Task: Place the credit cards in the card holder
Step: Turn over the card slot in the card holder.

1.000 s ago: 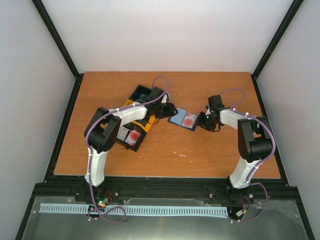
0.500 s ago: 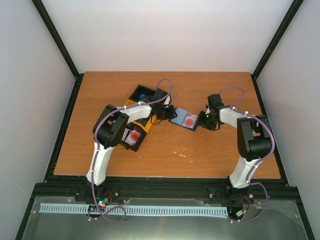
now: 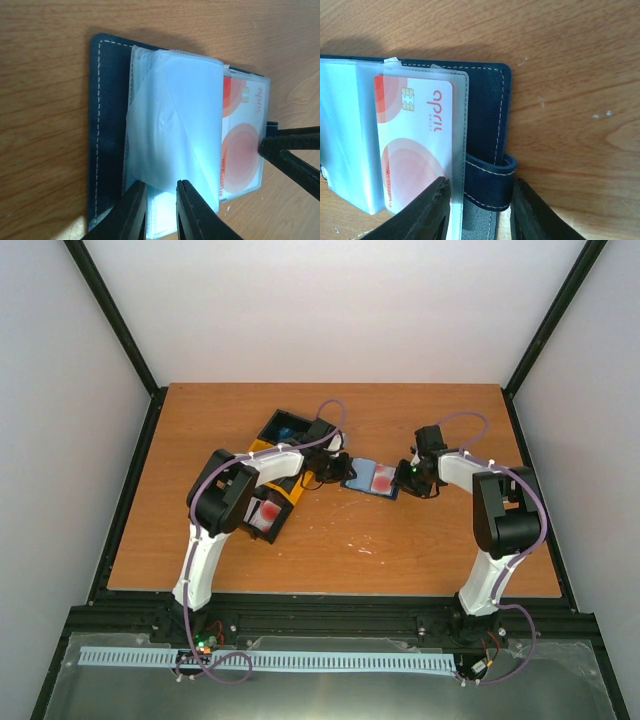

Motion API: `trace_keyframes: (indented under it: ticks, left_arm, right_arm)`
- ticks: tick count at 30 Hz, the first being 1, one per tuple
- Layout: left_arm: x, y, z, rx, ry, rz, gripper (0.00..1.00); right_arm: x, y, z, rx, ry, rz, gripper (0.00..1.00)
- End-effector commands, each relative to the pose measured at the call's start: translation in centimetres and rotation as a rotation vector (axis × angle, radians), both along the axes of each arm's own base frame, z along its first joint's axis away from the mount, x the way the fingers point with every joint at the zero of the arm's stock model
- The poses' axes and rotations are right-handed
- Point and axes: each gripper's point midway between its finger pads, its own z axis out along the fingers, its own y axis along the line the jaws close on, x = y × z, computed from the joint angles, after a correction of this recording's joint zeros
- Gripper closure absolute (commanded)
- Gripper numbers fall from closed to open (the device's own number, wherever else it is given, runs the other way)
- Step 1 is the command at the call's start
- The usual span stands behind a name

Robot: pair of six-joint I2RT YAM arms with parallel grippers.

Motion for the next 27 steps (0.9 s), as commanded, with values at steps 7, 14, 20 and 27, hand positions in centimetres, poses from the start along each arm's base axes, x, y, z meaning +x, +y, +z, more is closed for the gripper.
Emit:
trace_keyframes:
  ticks: [7, 14, 20, 27]
  left_arm:
    - [0.3, -1.5, 1.4, -0.076, 0.001, -0.041, 0.85]
    - [-0.6, -3.5, 3.5, -0.212, 0.002, -0.138, 0.78]
    - [-1.3, -5.4, 5.6, -0.363, -0.029, -0.249, 0.66]
    - [-1.8, -6.3, 5.4, -0.403, -0.031, -0.289, 0.58]
  right_arm:
    - [-1.1, -0.2, -2.3, -0.018, 0.073, 0.011, 0.66]
    - [-1.2, -0.1, -2.3, -0.015, 0.075, 0.011, 0.66]
    - [-1.2, 0.0, -2.3, -0.007, 0.074, 0.010, 0.66]
    - [-1.2, -0.2, -2.2, -0.014, 0.074, 0.002, 0.67]
